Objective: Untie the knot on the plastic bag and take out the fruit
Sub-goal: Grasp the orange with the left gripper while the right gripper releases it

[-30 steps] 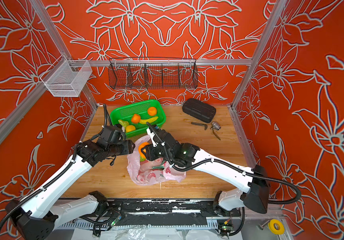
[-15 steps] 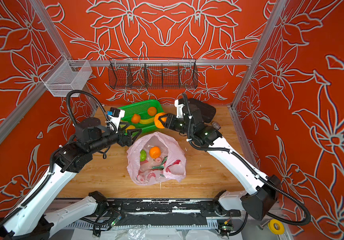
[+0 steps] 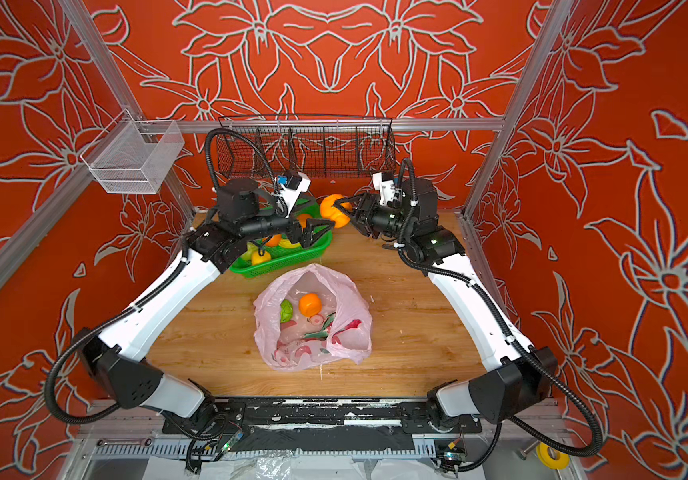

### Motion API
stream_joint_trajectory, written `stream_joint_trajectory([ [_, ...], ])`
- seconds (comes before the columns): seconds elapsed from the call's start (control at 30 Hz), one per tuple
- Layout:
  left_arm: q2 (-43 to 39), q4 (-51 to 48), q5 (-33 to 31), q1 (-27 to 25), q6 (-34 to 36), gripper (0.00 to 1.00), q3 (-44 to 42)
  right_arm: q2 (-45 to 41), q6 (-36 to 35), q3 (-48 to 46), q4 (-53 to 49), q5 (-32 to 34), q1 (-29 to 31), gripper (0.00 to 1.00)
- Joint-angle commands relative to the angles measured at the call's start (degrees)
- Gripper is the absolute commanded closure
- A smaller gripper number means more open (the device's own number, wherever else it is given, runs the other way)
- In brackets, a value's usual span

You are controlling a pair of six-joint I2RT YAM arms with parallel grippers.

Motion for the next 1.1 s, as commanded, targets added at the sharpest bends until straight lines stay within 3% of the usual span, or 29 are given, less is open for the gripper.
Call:
stream_joint_trajectory([
  [0.0, 3.9, 3.26, 5.98, -0.2, 2.87, 0.02, 5.69, 0.8, 2.38, 2.55, 3.35, -5.66, -0.52, 0.54],
  [0.2, 11.35, 2.39, 10.07, -0.99, 5.4, 0.0, 14.94, 2.27, 5.71, 3.31, 6.57, -6.32, -0.91, 0.54],
  [0.43, 14.88, 3.4, 10.59, -0.97, 4.14, 0.14, 18.22, 2.86, 9.43, 2.41, 11.09, -6.63, -2.93, 0.54],
  [0.73, 14.48, 4.62, 8.23, -0.97, 3.76, 0.08, 17.65, 3.91, 12.42, 1.55, 14.18, -8.06, -5.04, 0.54],
  [0.8, 14.51, 4.58, 8.15, -0.99, 3.83, 0.15, 17.7, 4.28, 12.3, 1.67, 14.22, -8.93, -5.07, 0.54],
  [0.93, 14.78, 3.89, 8.15, -0.89, 3.92, 0.38, 18.31, 4.18, 10.9, 1.32, 12.37, -8.69, -5.32, 0.54],
  [1.07, 14.66, 2.35, 7.85, -0.88, 4.43, 0.43, 18.66, 5.17, 10.9, 2.02, 12.31, -9.71, -5.51, 0.49],
])
